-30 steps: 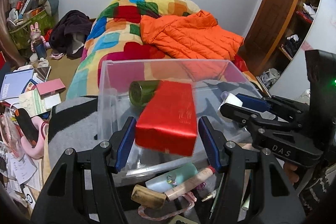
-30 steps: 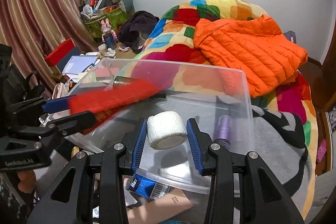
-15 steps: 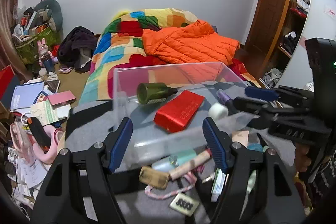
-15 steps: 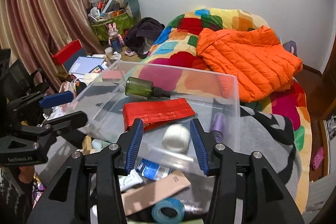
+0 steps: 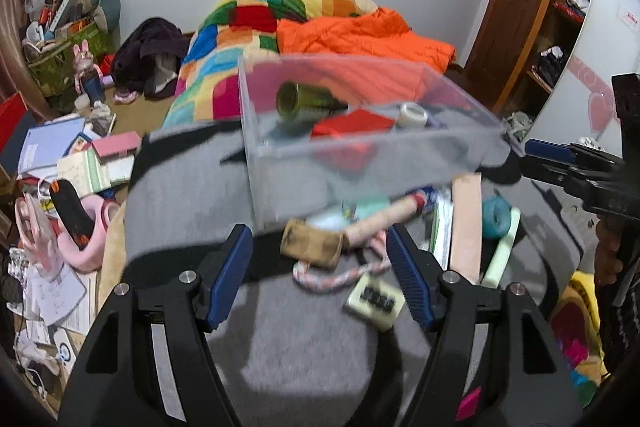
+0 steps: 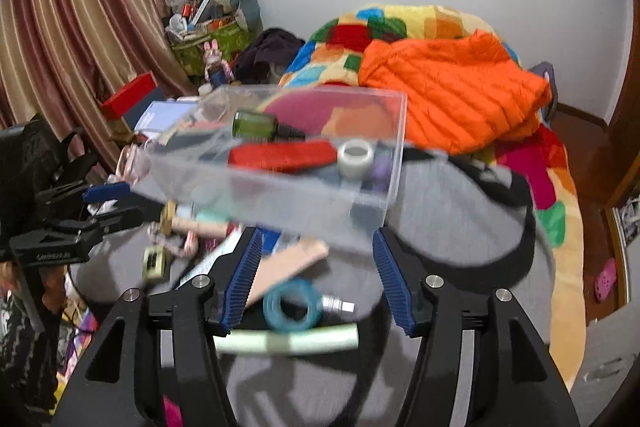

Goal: Organize objects
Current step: 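Drop tan block with left gripper while right drops teal tape in box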

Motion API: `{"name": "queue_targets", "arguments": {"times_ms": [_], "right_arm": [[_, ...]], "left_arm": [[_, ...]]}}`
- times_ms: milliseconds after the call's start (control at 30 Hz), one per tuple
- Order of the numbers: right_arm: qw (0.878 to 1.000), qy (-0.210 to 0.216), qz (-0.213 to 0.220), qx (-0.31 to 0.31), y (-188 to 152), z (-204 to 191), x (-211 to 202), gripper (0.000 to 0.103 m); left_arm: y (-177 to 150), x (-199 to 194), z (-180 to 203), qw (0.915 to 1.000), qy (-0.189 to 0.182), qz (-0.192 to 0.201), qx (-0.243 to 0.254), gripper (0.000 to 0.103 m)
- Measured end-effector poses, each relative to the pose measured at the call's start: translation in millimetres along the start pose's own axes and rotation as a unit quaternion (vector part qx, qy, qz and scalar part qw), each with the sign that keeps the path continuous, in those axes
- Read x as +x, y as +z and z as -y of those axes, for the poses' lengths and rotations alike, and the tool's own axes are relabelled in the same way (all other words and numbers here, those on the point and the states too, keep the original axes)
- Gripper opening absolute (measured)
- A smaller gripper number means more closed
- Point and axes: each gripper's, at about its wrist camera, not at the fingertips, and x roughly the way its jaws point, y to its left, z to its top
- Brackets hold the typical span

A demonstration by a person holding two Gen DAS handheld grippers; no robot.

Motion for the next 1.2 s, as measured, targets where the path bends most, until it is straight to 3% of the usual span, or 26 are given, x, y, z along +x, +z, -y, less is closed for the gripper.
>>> {"name": "queue_targets", "arguments": {"times_ms": [200, 467, 600, 700, 767, 1200], "right_arm": [[0.999, 0.015, -0.028, -0.009, -23.3, -6.9, 8.6, 0.055], [0.999, 0.020, -0.042, -0.010, -32.4, -10.1, 24.2, 0.055], [0.999, 0.020, -0.045, -0.010, -33.0, -10.6, 29.3, 0.054], [0.999, 0.019, -0.047, -0.015, -33.5, -12.3, 31.9, 0.044], [0.999, 0.017, -0.046, -0.019, -34.1, -13.8, 33.4, 0.037], [1.000, 0.017, -0.008, -0.014, -27.2, -13.8, 8.5, 0.036]], "left_arm": [[-12.1, 18.1, -2.0, 0.9995, 0.006, -0.031, 0.006, 0.069], [-1.6, 26.2, -7.8, 0.9996, -0.005, -0.027, 0.010, 0.069], [-0.1, 38.8, -12.9, 0.9987, -0.014, -0.049, 0.002, 0.061], [-1.1, 42.4, -13.2, 0.9981, -0.021, -0.058, -0.001, 0.048], [-2.0, 42.0, -12.3, 0.9982, -0.019, -0.057, 0.001, 0.041], [-2.8, 8.0, -11.0, 1.0000, 0.001, 0.003, -0.007, 0.041]]}}
